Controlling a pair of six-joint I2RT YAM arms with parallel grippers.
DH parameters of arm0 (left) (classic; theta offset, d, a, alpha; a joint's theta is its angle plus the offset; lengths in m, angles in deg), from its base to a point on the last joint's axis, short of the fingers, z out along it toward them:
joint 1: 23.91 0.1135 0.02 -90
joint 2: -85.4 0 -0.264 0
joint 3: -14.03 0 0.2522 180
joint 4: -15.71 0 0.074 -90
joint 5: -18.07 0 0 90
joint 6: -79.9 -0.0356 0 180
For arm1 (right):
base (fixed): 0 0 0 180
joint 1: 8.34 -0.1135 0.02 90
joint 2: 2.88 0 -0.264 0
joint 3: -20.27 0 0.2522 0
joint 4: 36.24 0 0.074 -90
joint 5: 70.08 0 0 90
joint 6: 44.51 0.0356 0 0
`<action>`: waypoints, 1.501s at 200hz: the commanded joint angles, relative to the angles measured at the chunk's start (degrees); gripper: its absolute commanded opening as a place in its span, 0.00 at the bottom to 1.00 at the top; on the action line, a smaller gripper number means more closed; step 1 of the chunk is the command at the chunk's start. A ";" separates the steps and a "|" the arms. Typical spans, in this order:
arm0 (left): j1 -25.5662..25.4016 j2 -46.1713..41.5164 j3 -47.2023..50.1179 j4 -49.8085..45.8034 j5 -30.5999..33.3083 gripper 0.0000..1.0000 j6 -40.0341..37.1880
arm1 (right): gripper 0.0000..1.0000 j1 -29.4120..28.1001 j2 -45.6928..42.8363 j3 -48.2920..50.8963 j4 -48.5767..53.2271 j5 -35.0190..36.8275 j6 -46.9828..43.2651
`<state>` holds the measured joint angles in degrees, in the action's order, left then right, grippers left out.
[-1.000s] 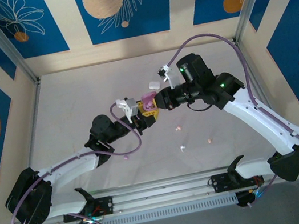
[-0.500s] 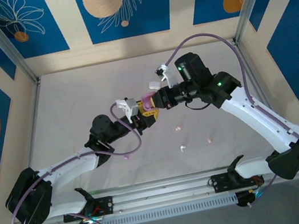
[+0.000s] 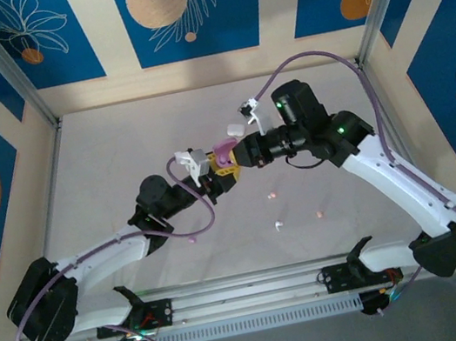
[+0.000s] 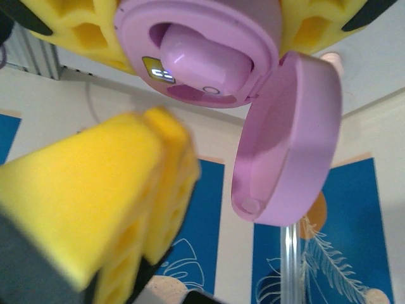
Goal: Insert the wireless bluetooth earbuds into the charging case
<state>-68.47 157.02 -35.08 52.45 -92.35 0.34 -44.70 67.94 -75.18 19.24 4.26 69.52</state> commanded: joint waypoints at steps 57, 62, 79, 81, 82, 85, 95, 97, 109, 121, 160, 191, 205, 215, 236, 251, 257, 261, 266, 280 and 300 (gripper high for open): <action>-0.88 -14.29 2.58 -11.09 15.36 0.32 -5.34 | 0.37 10.64 -11.41 14.85 -5.16 7.03 8.47; -0.87 -15.67 2.72 -12.51 16.27 0.32 -5.70 | 0.39 11.44 -10.77 16.23 -5.59 5.44 9.01; -0.83 -20.61 2.70 -17.67 19.21 0.32 -6.88 | 0.40 11.98 -6.65 19.91 -7.04 1.26 10.05; -0.81 -21.22 2.69 -18.23 19.55 0.32 -7.02 | 0.40 11.87 -6.03 20.19 -7.25 0.72 10.07; -0.80 -21.46 2.63 -18.50 19.68 0.32 -7.10 | 0.40 11.81 -5.69 20.31 -7.34 0.50 10.11; -0.86 -22.20 2.61 -19.30 20.09 0.32 -7.26 | 0.40 11.57 -4.57 20.60 -7.63 -0.06 10.08; -0.76 -25.04 2.60 -21.77 21.46 0.32 -7.57 | 0.41 10.42 -0.62 21.28 -8.54 -2.14 10.00; -0.81 -25.63 2.53 -22.25 21.72 0.32 -7.61 | 0.41 10.23 0.23 21.37 -8.74 -2.43 9.90; -0.86 -28.60 2.31 -24.81 22.77 0.32 -8.26 | 0.42 7.83 5.35 20.75 -9.19 -3.31 9.30; -0.79 -31.25 1.43 -27.80 23.49 0.32 -8.80 | 0.42 4.63 10.74 19.07 -8.91 -2.69 8.81; -0.88 -37.97 -0.80 -34.64 24.50 0.32 -9.95 | 0.43 -6.70 26.14 11.75 -9.44 -3.06 8.51; -0.88 -40.51 -3.34 -39.60 24.49 0.32 -11.01 | 0.45 -14.00 34.22 6.20 -9.10 1.18 7.51; -0.84 -41.03 -3.82 -40.20 24.48 0.32 -11.21 | 0.46 -16.41 37.27 3.76 -8.82 3.20 6.13; -0.87 -41.30 -4.18 -40.60 24.47 0.32 -11.38 | 0.47 -17.69 39.43 1.67 -8.14 3.60 5.11; -0.92 -41.54 -5.04 -41.59 24.29 0.32 -11.67 | 0.48 -20.33 43.77 -2.76 -5.88 6.33 3.14; -0.87 -41.76 -5.45 -41.80 24.15 0.32 -11.76 | 0.48 -21.70 46.50 -5.79 -4.26 8.76 1.82; -0.88 -41.83 -5.58 -41.80 24.14 0.32 -11.80 | 0.49 -22.21 47.47 -6.81 -3.72 9.34 1.26; -0.87 -41.82 -5.64 -41.87 24.04 0.32 -11.84 | 0.49 -22.44 48.04 -7.46 -3.39 9.90 1.05; -0.88 -41.90 -5.80 -41.93 24.03 0.32 -11.93 | 0.49 -22.74 48.66 -8.06 -3.04 10.64 0.86; -0.85 -42.04 -6.06 -42.15 24.03 0.32 -12.10 | 0.49 -23.13 50.11 -9.57 -1.98 12.13 0.38; -0.81 -42.17 -6.29 -42.28 23.85 0.32 -12.28 | 0.49 -23.78 51.78 -11.73 -0.49 13.62 -1.25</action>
<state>-68.69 115.82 -38.89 10.14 -68.84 -10.72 -67.80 117.82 -83.79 14.54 14.45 71.36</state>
